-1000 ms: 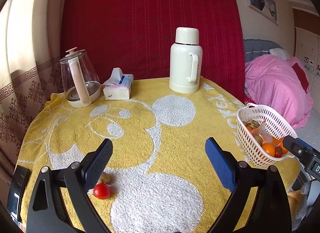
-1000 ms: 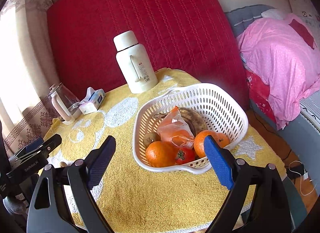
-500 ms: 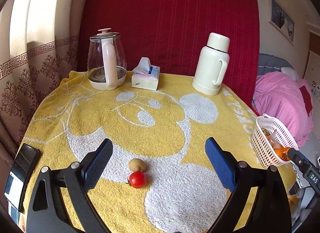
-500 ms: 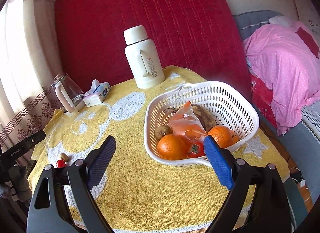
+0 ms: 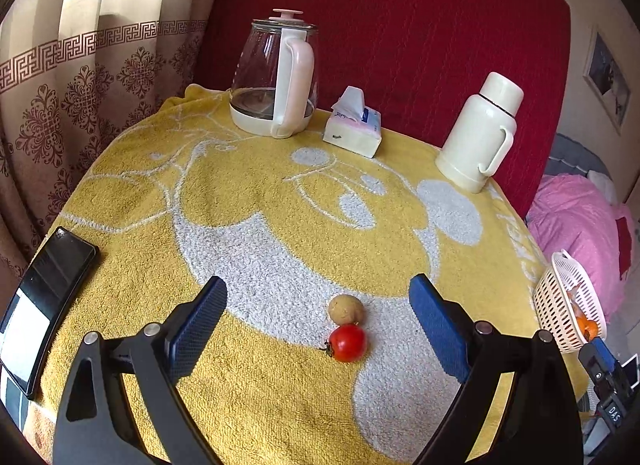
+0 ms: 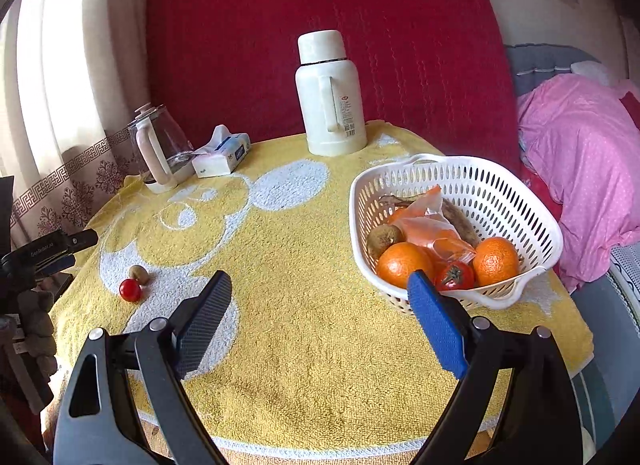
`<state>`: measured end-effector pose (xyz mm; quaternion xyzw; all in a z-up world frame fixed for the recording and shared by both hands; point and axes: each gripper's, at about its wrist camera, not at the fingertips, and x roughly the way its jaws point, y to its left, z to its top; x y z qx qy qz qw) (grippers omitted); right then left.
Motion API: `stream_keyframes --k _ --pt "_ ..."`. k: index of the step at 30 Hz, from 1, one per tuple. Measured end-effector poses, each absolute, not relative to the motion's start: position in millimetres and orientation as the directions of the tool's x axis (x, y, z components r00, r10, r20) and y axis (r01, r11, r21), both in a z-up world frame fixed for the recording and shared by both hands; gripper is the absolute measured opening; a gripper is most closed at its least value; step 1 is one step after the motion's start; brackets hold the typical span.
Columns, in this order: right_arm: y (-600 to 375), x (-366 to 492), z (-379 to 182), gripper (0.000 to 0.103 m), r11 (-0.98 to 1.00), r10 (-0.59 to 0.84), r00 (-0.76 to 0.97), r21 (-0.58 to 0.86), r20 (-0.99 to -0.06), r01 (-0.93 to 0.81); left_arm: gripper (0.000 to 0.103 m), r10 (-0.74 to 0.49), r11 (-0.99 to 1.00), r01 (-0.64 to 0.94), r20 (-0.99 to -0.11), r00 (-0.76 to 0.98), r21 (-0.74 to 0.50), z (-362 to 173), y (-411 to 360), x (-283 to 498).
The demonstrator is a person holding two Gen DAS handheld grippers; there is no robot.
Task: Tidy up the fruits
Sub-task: 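Grasp the red tomato on the towel with the left gripper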
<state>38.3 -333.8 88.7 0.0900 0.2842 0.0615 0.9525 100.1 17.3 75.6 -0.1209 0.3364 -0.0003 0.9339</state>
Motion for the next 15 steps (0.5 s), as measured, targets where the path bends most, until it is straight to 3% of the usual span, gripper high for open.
stream_keyframes --k 7,15 --pt "-314 38 82 0.091 0.976 0.21 0.804 0.175 -0.556 -0.133 0.079 -0.112 0.981 -0.027 -0.68 0.725 -0.19 52 -4 108" --pt "-309 39 75 0.091 0.973 0.224 0.785 0.17 -0.578 -0.153 0.052 -0.116 0.986 -0.013 -0.74 0.662 -0.166 24 -14 119"
